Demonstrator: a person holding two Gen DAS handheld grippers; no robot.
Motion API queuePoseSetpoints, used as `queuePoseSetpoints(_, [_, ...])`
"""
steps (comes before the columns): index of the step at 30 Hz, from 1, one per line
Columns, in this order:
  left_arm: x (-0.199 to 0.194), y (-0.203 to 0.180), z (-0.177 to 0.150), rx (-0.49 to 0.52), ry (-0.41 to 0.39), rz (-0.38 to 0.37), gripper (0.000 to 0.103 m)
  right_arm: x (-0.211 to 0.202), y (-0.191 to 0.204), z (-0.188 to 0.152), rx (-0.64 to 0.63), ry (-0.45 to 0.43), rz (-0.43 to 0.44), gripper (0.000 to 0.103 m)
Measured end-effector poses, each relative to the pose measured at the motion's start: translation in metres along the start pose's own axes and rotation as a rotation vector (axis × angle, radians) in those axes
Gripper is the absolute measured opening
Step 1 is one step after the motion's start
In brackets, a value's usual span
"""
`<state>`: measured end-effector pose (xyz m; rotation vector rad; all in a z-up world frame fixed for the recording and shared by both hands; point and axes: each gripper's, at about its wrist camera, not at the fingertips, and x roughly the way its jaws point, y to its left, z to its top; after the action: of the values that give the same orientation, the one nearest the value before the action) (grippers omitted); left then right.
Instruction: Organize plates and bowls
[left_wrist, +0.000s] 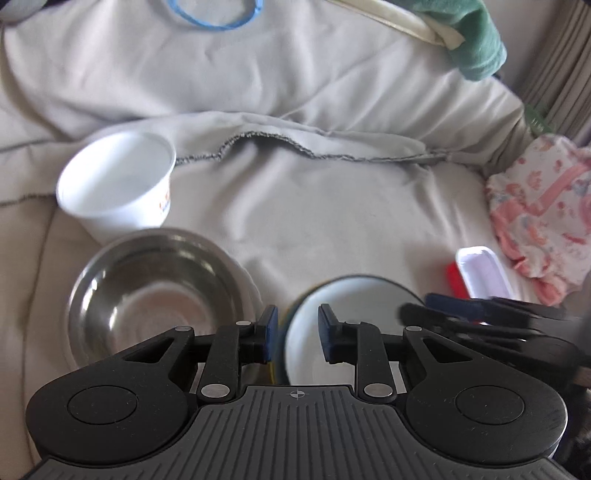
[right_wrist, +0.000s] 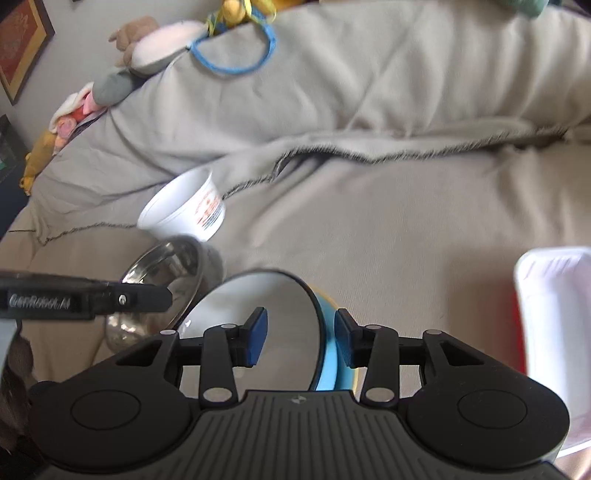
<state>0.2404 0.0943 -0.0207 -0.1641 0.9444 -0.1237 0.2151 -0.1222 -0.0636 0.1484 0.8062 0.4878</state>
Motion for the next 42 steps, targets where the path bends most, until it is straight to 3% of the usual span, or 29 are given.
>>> queuePoseSetpoints(2, [0.011, -0.007, 0.006, 0.034, 0.029, 0.023, 0.027, -0.006, -0.002, 0.0, 0.0, -0.041, -0.035, 0.044])
queuePoseSetpoints(4, [0.024, -0.015, 0.01, 0.08, 0.06, 0.045, 0.027, -0.009, -0.006, -0.002, 0.011, -0.053, -0.055, 0.06])
queuePoseSetpoints(5, [0.031, -0.017, 0.011, 0.1, 0.078, 0.066, 0.028, -0.008, -0.009, -0.003, 0.027, -0.039, -0.047, 0.062])
queuePoseSetpoints(6, [0.038, -0.019, 0.011, 0.119, 0.092, 0.082, 0.033, -0.004, -0.011, -0.005, 0.043, -0.004, -0.025, 0.063])
queuePoseSetpoints(11, [0.063, -0.022, 0.013, 0.146, 0.163, 0.079, 0.035, 0.031, -0.022, -0.026, 0.123, 0.207, 0.05, 0.063])
queuePoseSetpoints(14, [0.079, -0.016, 0.013, 0.128, 0.213, 0.047, 0.039, 0.058, -0.036, -0.041, 0.246, 0.347, 0.161, 0.065])
queuePoseSetpoints(18, [0.082, -0.007, 0.013, 0.088, 0.215, 0.0, 0.042, 0.056, -0.039, -0.044, 0.28, 0.315, 0.257, 0.058])
queuePoseSetpoints(23, [0.079, 0.0, 0.007, 0.048, 0.17, -0.012, 0.043, 0.052, -0.019, -0.045, 0.17, 0.28, 0.194, 0.058])
queuePoseSetpoints(29, [0.076, 0.011, 0.011, -0.037, 0.134, -0.037, 0.041, 0.053, -0.02, -0.037, 0.16, 0.247, 0.18, 0.057])
queuePoseSetpoints(36, [0.077, 0.016, 0.011, -0.096, 0.11, -0.066, 0.037, 0.057, -0.031, -0.028, 0.126, 0.171, 0.119, 0.049])
queuePoseSetpoints(40, [0.056, 0.027, 0.009, -0.166, 0.066, -0.102, 0.036, 0.051, -0.031, -0.026, 0.094, 0.131, 0.096, 0.049])
queuePoseSetpoints(42, [0.034, 0.033, 0.011, -0.194, 0.001, -0.129, 0.035, 0.037, -0.03, -0.02, 0.078, 0.087, 0.068, 0.05])
